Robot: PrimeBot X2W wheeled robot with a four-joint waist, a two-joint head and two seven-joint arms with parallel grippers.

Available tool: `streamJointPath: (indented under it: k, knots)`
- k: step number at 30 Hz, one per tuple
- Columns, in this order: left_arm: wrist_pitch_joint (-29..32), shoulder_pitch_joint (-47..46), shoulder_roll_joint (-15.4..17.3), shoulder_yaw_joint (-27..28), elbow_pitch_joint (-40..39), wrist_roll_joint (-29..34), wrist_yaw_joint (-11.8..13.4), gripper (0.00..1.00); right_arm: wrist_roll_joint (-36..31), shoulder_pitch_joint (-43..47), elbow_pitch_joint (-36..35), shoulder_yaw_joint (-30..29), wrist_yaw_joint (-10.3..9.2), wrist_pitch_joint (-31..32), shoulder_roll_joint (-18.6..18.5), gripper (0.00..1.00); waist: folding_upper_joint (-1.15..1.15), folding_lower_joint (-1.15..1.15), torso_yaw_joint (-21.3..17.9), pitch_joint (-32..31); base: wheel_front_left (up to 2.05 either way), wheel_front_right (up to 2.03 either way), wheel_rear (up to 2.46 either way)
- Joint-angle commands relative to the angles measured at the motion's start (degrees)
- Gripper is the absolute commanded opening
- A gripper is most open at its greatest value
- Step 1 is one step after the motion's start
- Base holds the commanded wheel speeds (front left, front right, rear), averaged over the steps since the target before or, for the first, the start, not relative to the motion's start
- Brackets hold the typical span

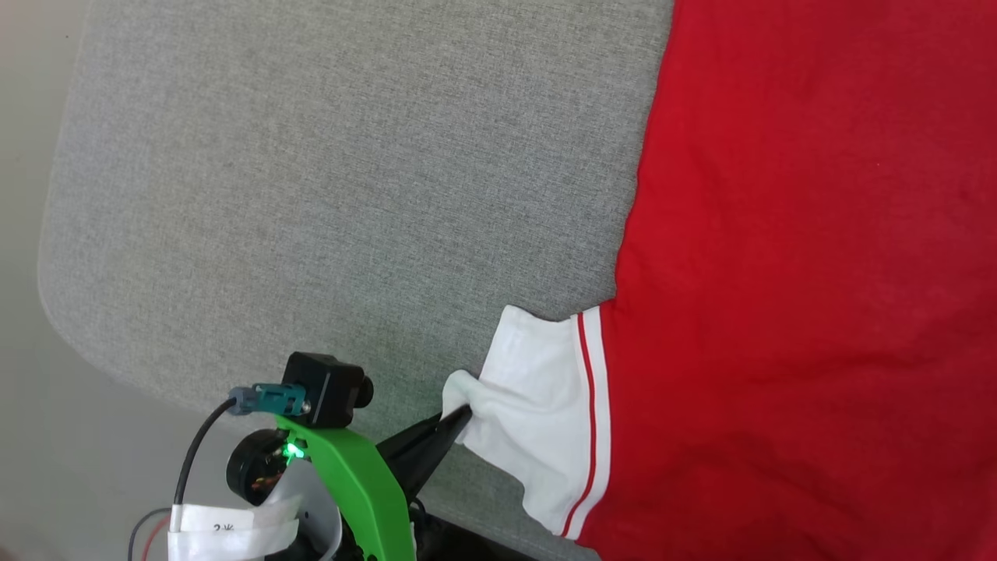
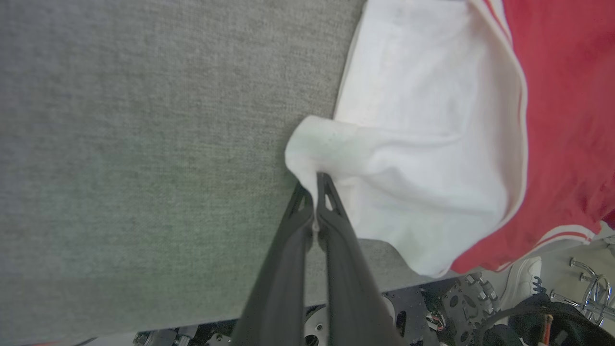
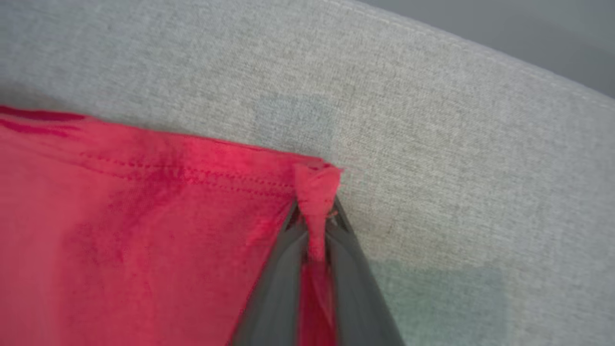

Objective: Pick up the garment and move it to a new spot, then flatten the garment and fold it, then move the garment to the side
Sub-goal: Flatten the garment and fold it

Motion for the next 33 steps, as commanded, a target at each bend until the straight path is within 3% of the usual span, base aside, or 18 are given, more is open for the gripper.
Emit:
streamJointPath:
  k: [1,16,33]
  knots:
    - [-0.4,-1.1,-0.2,0.0,0.4,0.2,-0.3,0.0,0.2,3.1,1.9,0.7,-0.03,0.8,0.1,0.0,0.0,0.0,0.0,-0.3,0.0,0.0,0.0]
    - [-1.0,-0.5,0.7,1.4,0.7,-0.3,0.5,0.0,1.7,9.8,4.8,-0.1,-0.03,-4.5,0.2,0.0,0.0,0.0,-3.7,-7.3,0.0,0.0,0.0]
    - [0.7,4.7,2.6,1.7,3.6,-2.3,2.6,0.0,9.2,31.6,7.0,-1.9,-0.03,-16.7,3.4,0.0,0.0,0.0,-12.0,-23.6,0.0,0.0,0.0]
